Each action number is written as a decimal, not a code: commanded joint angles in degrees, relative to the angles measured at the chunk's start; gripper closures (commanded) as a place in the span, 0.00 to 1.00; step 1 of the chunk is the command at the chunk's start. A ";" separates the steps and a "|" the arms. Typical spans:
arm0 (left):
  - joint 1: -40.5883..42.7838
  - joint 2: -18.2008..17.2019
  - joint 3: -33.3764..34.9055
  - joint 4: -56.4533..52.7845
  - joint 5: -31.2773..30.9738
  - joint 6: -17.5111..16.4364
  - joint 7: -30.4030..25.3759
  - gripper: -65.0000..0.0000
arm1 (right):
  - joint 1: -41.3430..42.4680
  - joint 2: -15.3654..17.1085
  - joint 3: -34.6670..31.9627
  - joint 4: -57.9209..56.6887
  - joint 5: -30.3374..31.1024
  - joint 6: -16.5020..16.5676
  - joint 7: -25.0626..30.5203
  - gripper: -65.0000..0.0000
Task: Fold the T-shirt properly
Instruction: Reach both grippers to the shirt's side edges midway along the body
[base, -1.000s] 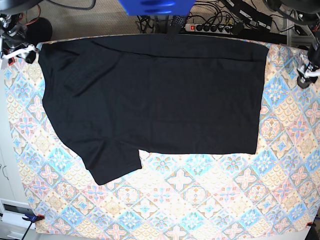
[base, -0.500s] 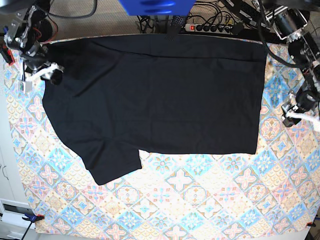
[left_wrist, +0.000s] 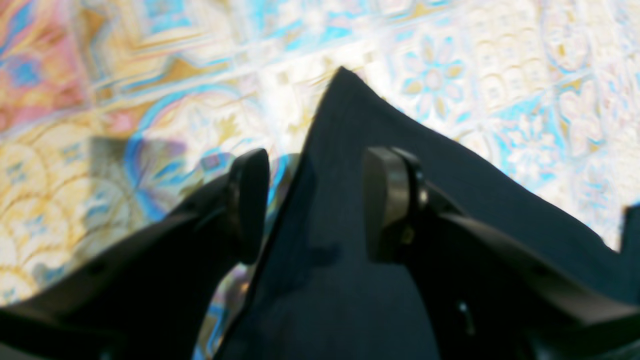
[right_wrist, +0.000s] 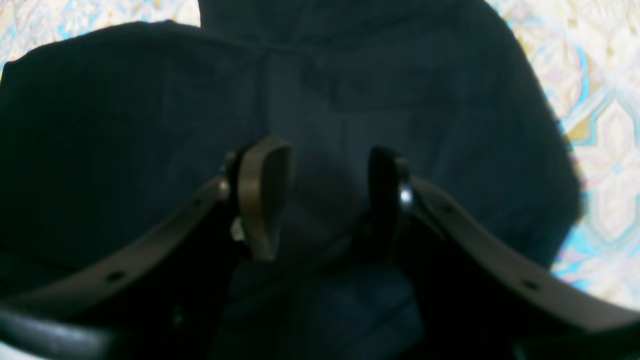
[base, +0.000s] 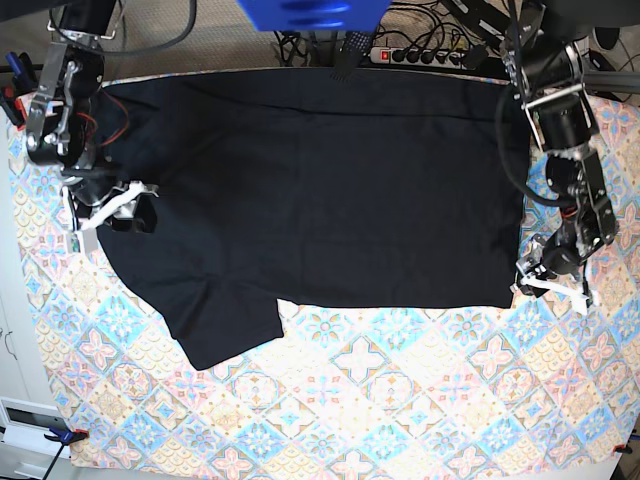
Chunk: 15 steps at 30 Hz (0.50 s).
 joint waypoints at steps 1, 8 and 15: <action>-2.49 -1.04 1.24 -1.76 -0.14 -0.17 -2.06 0.53 | 1.01 0.89 -0.85 0.75 -0.74 0.06 1.00 0.58; -9.00 -1.04 7.84 -16.88 0.22 -0.17 -11.29 0.53 | 2.60 0.80 -5.33 0.75 -7.69 0.06 1.00 0.58; -10.93 -0.86 12.14 -24.27 0.13 -0.08 -16.56 0.53 | 2.60 0.71 -5.16 0.66 -7.69 0.06 1.00 0.58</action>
